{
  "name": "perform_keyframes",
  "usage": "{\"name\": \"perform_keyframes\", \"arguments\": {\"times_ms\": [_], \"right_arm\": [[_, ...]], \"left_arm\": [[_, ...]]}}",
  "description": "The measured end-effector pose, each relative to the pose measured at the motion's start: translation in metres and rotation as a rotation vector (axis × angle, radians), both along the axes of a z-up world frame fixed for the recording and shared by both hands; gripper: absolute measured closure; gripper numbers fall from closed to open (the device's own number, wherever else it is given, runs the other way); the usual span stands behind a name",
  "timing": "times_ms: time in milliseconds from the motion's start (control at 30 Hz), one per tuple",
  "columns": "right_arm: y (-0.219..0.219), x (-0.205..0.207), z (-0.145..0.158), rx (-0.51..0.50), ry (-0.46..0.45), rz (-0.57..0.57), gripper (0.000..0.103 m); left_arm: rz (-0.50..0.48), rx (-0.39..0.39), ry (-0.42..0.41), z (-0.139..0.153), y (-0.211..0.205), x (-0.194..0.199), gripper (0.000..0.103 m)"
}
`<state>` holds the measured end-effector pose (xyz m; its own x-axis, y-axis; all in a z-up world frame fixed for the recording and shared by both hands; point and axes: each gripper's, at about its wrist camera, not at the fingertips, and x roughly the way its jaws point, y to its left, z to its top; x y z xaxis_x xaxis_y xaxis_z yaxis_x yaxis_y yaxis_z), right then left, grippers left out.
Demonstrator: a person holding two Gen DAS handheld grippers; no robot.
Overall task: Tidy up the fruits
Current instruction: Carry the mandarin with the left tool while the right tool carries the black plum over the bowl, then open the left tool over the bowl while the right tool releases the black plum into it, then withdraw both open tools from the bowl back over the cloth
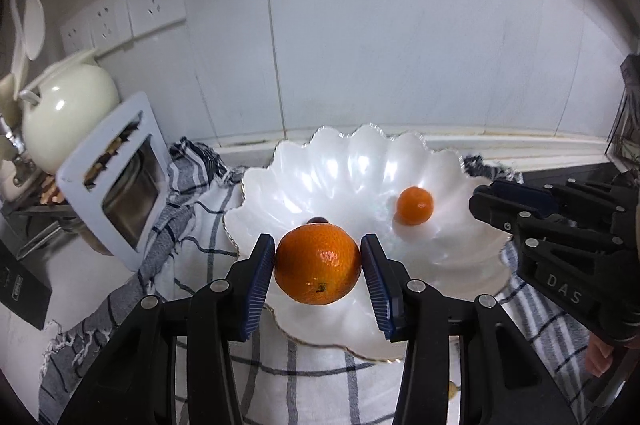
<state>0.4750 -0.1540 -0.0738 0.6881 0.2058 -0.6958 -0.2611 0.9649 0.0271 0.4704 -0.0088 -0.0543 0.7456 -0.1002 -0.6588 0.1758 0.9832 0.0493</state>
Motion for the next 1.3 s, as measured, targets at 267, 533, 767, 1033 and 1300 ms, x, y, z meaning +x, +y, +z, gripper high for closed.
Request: {"name": "perform_keyframes", "arguments": {"times_ms": [267,533,767,1033,1300], "right_arm": [[0.004,0.028,-0.023,-0.033,0.079,0.011,0.08],[0.004,0.05,-0.043,-0.035,0.176,0.021,0.08],[0.002,0.06,-0.059,-0.013,0.242,0.026,0.08],[-0.004,0.049,-0.051,-0.024,0.211,-0.007,0.06],[-0.009,0.018,-0.023,-0.021,0.129,-0.006,0.06]], "left_arm": [[-0.011,0.008,0.095,-0.027,-0.004,0.031,0.059],[-0.013,0.008,0.17,-0.046,-0.007,0.052,0.063],[-0.012,0.043,0.136,-0.036,-0.011,0.056,0.063],[0.001,0.057,0.122,-0.03,-0.009,0.045,0.051],[0.019,0.033,0.076,-0.01,-0.003,0.016,0.043]]}}
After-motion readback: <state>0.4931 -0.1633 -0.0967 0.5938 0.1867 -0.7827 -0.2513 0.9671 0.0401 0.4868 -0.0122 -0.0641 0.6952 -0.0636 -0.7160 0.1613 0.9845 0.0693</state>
